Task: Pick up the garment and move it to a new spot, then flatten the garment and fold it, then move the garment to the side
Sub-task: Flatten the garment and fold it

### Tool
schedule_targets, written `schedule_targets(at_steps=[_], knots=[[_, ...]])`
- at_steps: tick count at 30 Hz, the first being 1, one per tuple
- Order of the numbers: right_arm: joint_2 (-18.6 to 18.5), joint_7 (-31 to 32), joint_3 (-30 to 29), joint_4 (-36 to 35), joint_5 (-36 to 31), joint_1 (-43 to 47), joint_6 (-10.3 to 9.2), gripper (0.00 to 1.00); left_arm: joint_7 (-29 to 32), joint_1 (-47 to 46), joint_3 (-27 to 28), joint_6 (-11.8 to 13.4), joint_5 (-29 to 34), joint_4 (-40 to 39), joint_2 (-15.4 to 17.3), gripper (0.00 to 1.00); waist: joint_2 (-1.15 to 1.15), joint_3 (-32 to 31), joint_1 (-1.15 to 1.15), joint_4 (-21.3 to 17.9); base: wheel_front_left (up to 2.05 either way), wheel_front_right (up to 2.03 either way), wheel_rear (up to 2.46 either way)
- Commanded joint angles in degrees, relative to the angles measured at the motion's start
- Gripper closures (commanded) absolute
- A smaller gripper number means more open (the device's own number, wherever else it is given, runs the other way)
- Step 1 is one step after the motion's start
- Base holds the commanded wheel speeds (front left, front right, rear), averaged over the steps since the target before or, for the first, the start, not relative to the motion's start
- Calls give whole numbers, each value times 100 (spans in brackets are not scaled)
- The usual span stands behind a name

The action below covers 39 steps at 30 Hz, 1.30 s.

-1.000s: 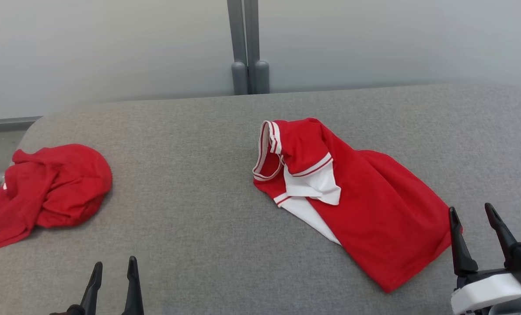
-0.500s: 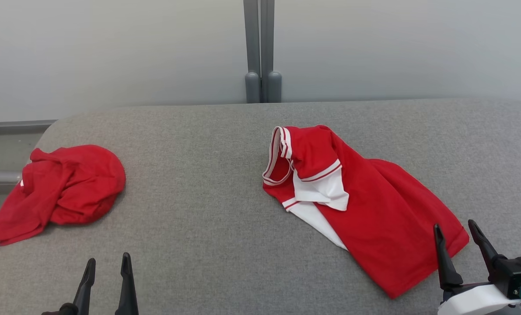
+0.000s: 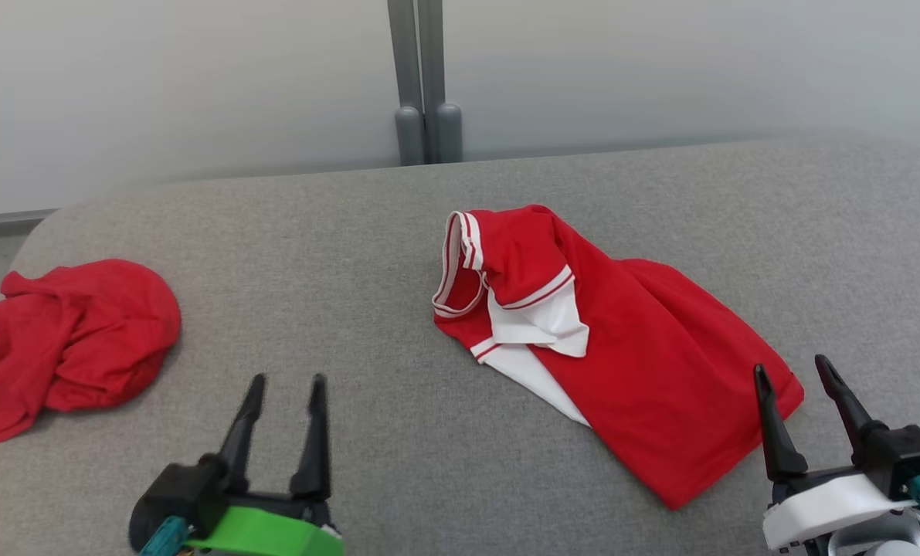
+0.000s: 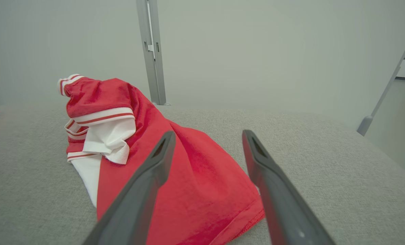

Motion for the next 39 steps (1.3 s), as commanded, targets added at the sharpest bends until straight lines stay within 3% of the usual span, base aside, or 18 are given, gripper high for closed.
schedule_targets(at_steps=[1, 10, 20, 27, 28, 29, 30, 39], knots=[[-39, -19, 44, -49, 28, -153, 0, 0, 0, -292, -242, -18, -98, 156, 5, 0, 0, 273, 0, -244, 0, 0, 0], [62, -19, 216, -88, 137, -633, 0, 0, 0, -1941, -1491, -17, -482, 1661, 13, 0, 0, 1027, 0, -927, 0, 0, 0], [196, -19, 153, -56, 172, -875, 0, 0, -1, -3021, -1965, -18, -617, 2985, 27, 0, 0, 1438, 0, -1544, 0, 0, 0], [269, -19, 167, -19, 196, -965, 0, 0, 0, -3391, -1805, -5, -457, 3543, 88, 0, 0, 1494, 0, -1720, 0, 0, 0], [275, -19, 164, -12, 196, -968, 0, 0, 0, -3434, -1850, -9, -459, 3605, 77, 23, 0, 1479, 0, -1728, 0, 0, 0], [277, -19, 156, -4, 198, -958, 0, 0, 0, -3454, -1913, -11, -481, 3650, 70, 77, 0, 1459, 0, -1729, 0, 0, 0], [283, -19, 133, 9, 206, -928, 0, 0, 0, -3465, -2061, -13, -552, 3682, 56, 100, 0, 1423, 0, -1719, 0, 0, 0], [329, -19, -50, 66, 193, -565, 0, 0, 20, -3113, -2567, -17, -1645, 2672, 91, 100, 0, 995, 0, -1354, 0, 0, 0]])
